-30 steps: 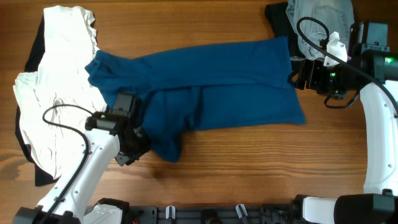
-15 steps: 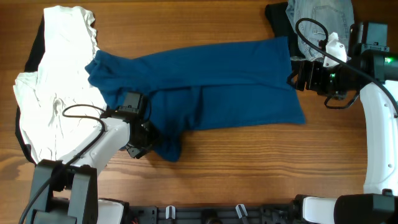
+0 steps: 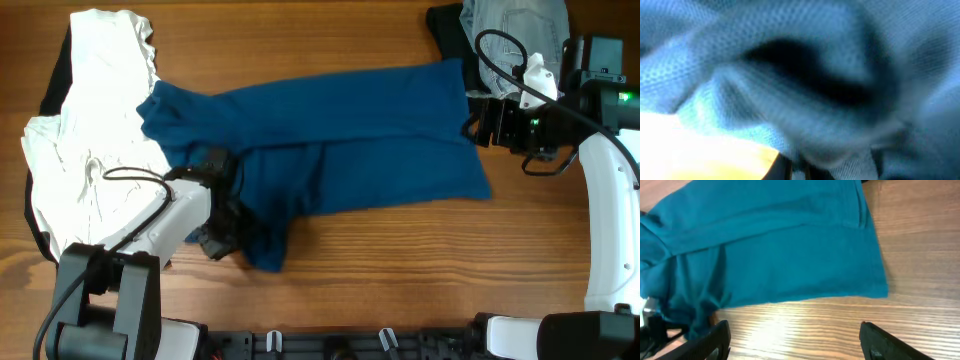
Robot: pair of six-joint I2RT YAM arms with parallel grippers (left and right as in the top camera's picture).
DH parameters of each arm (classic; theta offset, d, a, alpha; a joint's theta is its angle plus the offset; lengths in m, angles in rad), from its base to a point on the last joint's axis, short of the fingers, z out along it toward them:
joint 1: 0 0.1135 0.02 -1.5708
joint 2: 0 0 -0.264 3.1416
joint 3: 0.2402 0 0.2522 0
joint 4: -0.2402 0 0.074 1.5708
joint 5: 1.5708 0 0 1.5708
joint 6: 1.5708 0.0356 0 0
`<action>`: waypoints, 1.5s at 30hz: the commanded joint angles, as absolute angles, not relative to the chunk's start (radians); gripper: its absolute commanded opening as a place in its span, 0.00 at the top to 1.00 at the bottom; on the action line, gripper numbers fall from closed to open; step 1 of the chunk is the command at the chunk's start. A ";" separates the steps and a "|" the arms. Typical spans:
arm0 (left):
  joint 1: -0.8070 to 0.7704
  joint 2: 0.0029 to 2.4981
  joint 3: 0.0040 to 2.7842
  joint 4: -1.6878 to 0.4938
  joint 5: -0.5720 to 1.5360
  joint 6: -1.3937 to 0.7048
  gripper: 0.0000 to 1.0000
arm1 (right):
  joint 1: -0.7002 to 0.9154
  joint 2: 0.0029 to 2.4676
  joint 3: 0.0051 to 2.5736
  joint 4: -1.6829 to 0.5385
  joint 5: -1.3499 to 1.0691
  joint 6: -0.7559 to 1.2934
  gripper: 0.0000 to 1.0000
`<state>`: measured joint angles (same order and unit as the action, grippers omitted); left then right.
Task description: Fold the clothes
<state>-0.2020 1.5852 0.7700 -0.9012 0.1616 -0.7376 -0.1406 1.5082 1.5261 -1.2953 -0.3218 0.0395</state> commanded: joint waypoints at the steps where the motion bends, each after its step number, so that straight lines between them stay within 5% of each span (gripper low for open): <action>1: -0.198 1.496 0.930 -1.101 0.097 -0.676 0.96 | -0.138 1.500 1.495 -1.309 -0.326 0.041 0.18; 7: -0.198 1.350 1.134 -1.285 -0.021 -0.676 0.96 | -0.138 1.500 1.335 -1.283 -0.230 0.163 0.18; 22: -0.198 1.309 1.133 -1.212 -0.028 -0.677 0.90 | -0.136 1.500 0.893 -0.847 -0.142 0.411 0.42; 31: -0.198 1.309 1.132 -1.219 -0.028 -0.677 0.88 | -0.088 1.618 0.871 -0.759 -0.044 0.474 0.44; 37: -0.198 1.309 1.132 -1.245 -0.029 -0.677 0.89 | -0.087 1.697 0.871 -0.695 -0.045 0.474 0.57; 41: -0.198 1.308 1.133 -1.265 -0.055 -0.677 0.96 | -0.087 1.698 0.871 -0.693 -0.044 0.466 0.93; 45: -0.198 1.288 1.134 -1.261 -0.078 -0.678 0.96 | -0.087 1.692 0.889 -0.722 -0.053 0.437 0.96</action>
<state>-0.2016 1.3113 1.1297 -1.2617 -0.0414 -0.6888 -0.0883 1.6825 0.8757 -0.6914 -0.0631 0.4595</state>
